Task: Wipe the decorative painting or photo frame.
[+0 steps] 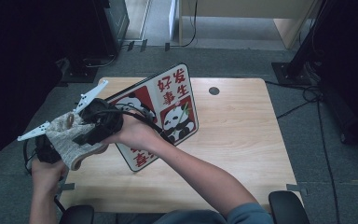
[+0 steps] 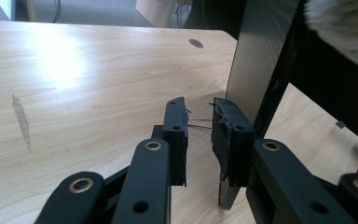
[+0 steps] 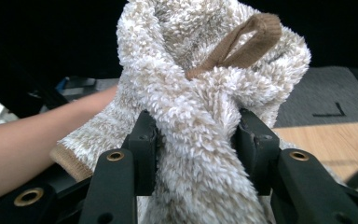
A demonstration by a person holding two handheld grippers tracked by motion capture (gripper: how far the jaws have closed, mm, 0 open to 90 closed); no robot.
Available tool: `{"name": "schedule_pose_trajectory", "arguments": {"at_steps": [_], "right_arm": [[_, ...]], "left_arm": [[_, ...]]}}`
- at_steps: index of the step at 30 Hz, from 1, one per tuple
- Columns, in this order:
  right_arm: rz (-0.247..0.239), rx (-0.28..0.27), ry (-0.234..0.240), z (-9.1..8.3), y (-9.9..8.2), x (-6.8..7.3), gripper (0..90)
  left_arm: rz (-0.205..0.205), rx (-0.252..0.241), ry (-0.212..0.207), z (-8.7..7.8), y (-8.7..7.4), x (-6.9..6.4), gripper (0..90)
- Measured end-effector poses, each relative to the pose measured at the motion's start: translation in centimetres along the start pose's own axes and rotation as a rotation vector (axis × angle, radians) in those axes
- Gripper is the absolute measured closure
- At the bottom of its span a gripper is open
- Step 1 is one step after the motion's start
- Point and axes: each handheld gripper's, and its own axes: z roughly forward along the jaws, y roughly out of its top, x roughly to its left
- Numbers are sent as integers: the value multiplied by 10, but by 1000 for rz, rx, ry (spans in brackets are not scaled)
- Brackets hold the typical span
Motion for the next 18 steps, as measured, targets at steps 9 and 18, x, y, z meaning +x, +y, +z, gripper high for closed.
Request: {"name": "schedule_pose_trajectory", "arguments": {"at_steps": [9,18], "right_arm": [[70,15,-20,-8,-14,-14,567],[89,14,-22,-12,-23,-14,567]], "left_arm": [[12,11,-2,1,0,-1,755],[15,11,-4,1,0,-1,753]]}}
